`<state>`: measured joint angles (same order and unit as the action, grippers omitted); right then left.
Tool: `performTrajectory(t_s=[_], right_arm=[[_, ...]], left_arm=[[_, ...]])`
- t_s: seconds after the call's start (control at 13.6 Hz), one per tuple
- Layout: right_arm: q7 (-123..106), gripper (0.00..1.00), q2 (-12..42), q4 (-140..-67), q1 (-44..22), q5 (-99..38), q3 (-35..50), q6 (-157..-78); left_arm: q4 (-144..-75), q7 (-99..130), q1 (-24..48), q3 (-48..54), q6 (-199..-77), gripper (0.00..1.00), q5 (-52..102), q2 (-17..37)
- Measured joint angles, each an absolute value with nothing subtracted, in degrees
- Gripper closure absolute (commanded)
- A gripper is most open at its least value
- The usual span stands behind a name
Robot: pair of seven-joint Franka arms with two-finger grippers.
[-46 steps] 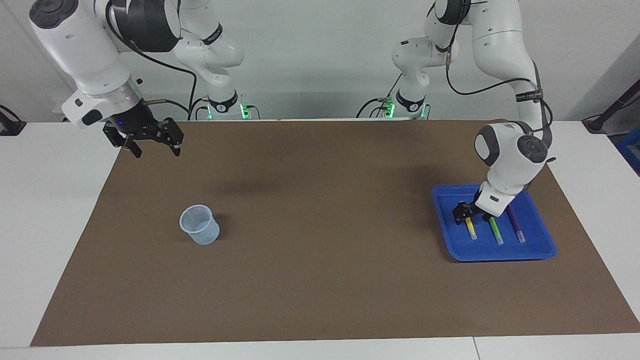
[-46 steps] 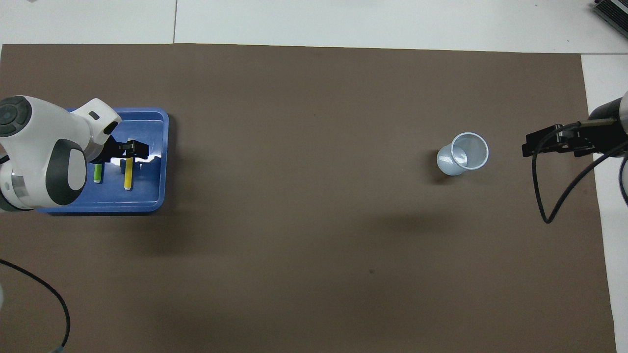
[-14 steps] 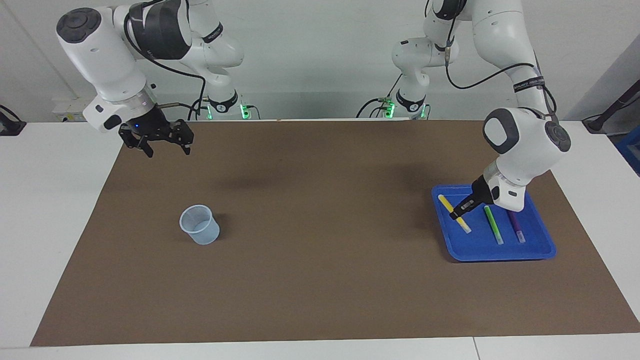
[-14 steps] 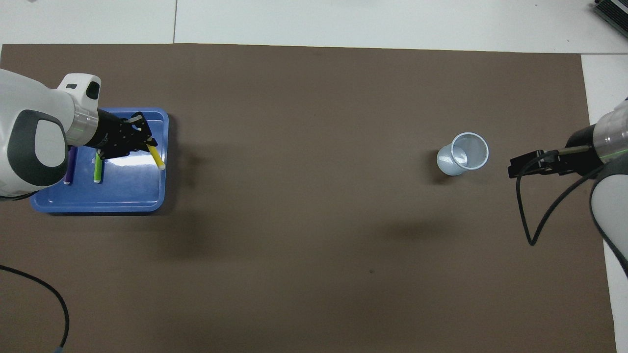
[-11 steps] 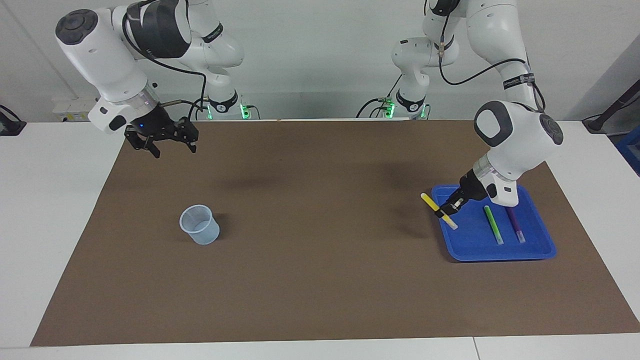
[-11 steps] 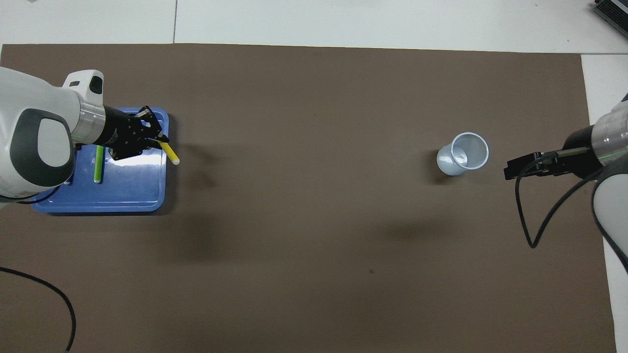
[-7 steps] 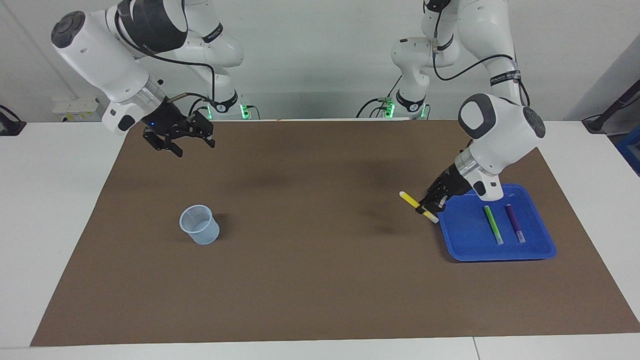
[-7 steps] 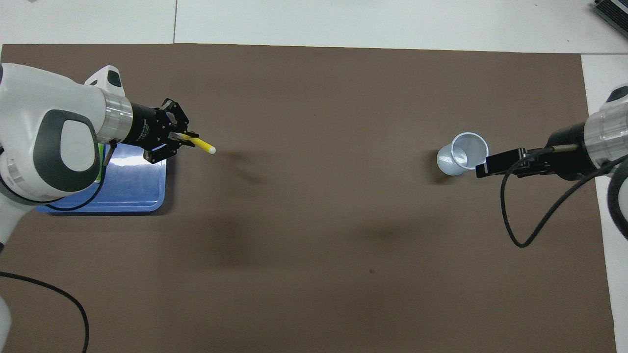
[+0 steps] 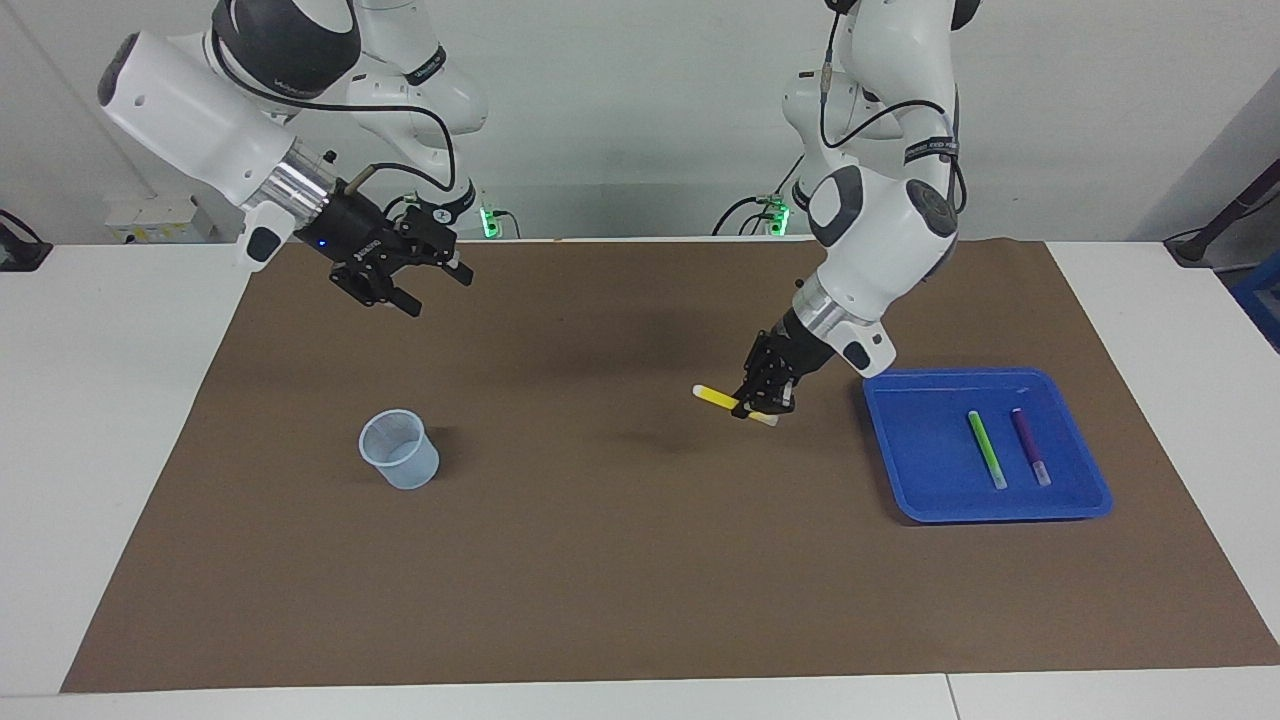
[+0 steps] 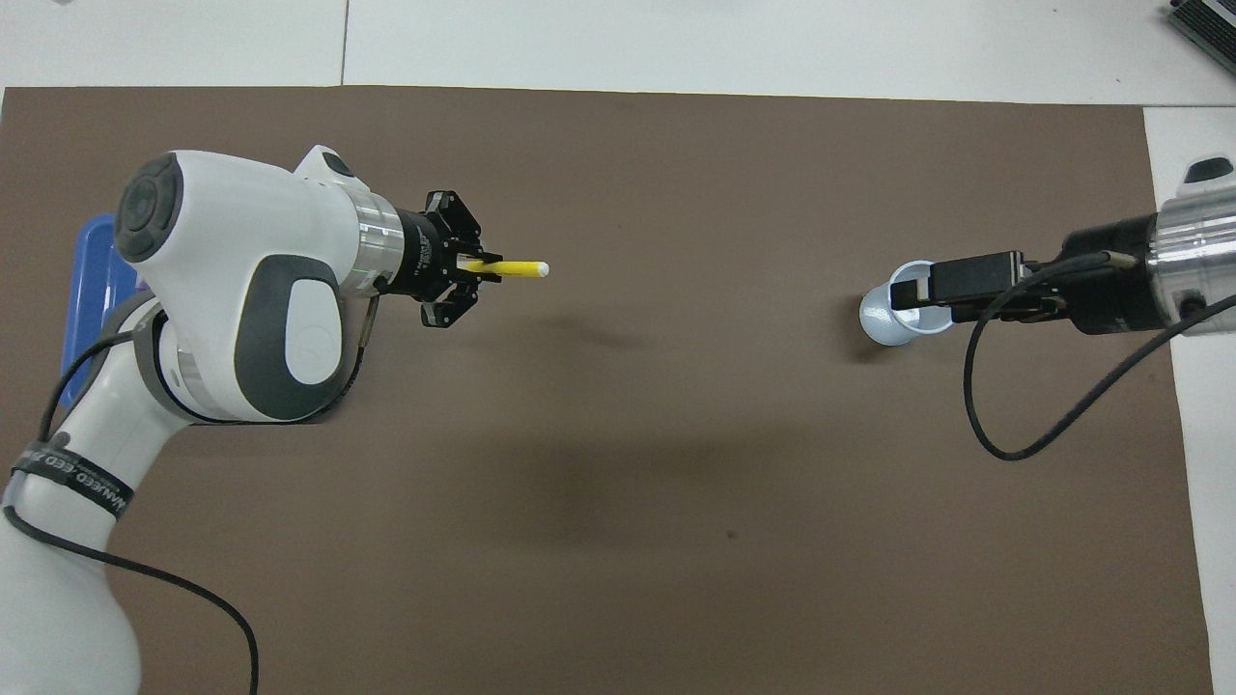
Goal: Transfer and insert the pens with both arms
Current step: 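Carry the yellow pen toward the right gripper while the right gripper approaches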
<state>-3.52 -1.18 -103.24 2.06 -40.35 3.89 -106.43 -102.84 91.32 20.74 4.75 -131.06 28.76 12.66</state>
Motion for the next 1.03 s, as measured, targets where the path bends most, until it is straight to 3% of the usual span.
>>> performTrajectory(t_s=[0.37,1.03], right_arm=[[2.5,0.01,1.5,-105.3,-6.4,-41.1,4.0,-118.5],[4.7,0.16,4.7,-105.6,-10.0,-41.2,4.0,-124.4]], left_arm=[[-102.8,104.7,27.6,4.7,-136.9,1.0,28.8,12.2],[-103.1,116.3,36.0,4.7,-149.3,1.0,28.8,12.4]])
